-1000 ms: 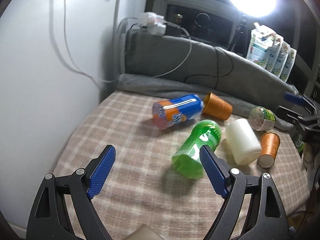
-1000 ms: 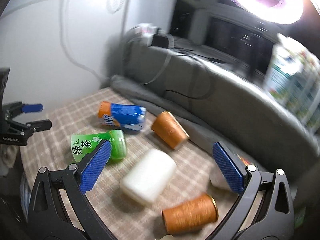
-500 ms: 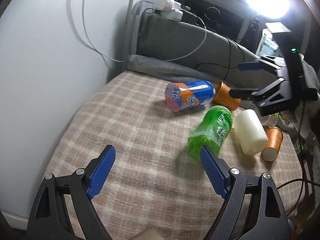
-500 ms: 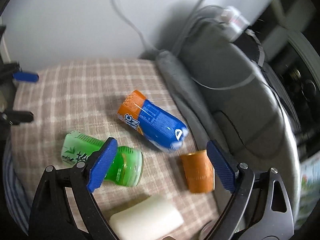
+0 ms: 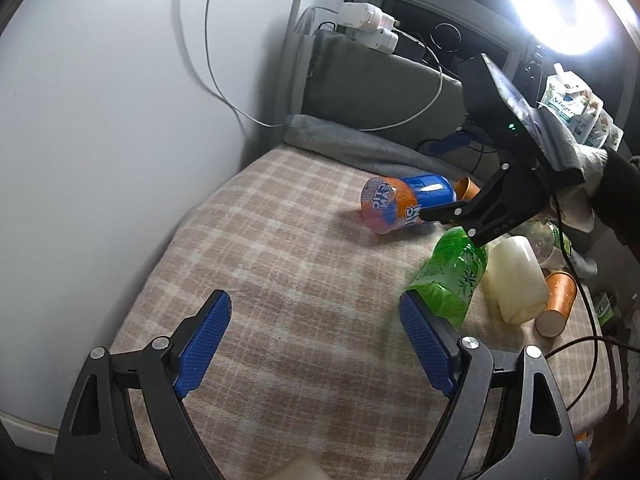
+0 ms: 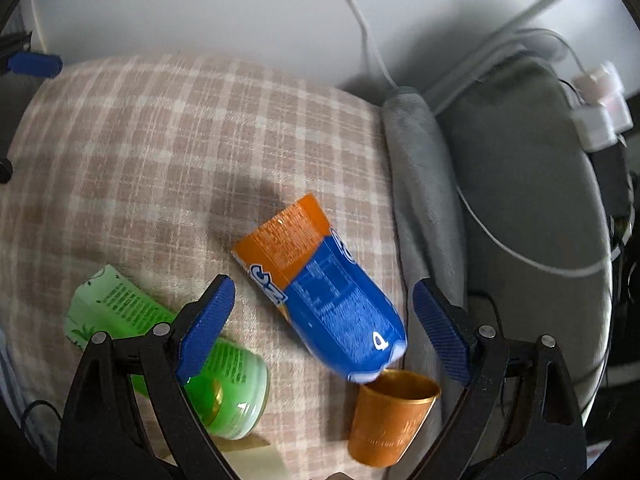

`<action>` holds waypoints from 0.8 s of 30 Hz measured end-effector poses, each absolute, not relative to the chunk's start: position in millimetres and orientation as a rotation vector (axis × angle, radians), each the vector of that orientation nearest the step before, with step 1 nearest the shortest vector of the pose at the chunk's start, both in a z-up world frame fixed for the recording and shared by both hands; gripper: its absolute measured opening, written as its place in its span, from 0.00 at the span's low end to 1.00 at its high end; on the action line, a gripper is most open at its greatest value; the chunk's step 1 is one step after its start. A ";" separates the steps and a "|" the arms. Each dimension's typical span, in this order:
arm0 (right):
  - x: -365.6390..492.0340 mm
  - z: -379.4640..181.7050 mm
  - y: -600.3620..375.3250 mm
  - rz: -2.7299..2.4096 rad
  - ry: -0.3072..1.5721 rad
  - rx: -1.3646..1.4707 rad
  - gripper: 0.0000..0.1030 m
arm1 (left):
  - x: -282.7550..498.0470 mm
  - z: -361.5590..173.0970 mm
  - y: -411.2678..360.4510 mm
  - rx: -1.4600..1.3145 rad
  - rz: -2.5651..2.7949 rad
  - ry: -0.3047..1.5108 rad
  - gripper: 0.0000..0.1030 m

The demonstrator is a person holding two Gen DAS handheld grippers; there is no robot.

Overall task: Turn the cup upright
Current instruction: 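Close the right tool around the blue-and-orange can's body, then lift the can with the right tool and turn it open end up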

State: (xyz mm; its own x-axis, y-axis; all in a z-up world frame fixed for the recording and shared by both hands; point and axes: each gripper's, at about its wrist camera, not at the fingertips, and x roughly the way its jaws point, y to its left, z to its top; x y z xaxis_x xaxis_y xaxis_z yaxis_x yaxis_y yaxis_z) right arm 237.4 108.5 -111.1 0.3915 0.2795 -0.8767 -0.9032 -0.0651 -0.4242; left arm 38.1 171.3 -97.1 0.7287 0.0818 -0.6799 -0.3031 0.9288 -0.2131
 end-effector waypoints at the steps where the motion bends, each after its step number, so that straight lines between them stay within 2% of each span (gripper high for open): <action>1: 238.0 -114.9 110.3 1.095 0.646 -1.294 0.90 | 38.1 -96.9 170.7 -0.323 0.216 0.727 0.83; 9: 250.2 -148.3 129.9 1.101 0.652 -1.365 0.89 | 43.9 -99.9 173.4 -0.321 0.220 0.729 0.83; 10: 251.8 -153.3 131.8 1.096 0.648 -1.379 0.88 | 44.0 -100.0 173.3 -0.321 0.221 0.731 0.83; 12: 253.1 -158.3 135.6 1.099 0.654 -1.391 0.78 | 44.4 -100.4 173.4 -0.321 0.223 0.732 0.83; 19: 265.9 -159.8 140.4 1.081 0.642 -1.359 0.71 | 46.1 -99.5 174.4 -0.316 0.232 0.731 0.83; 24: 274.9 -135.8 137.3 1.048 0.628 -1.280 0.66 | 45.0 -96.4 171.1 -0.305 0.226 0.722 0.83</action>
State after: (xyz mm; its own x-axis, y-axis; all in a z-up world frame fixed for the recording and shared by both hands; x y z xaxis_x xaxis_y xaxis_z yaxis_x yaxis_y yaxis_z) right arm 274.9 137.3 -135.8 0.4294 0.2733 -0.8608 -0.8879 -0.0468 -0.4577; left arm 45.0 171.1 -96.4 0.7291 0.0979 -0.6773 -0.3061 0.9318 -0.1949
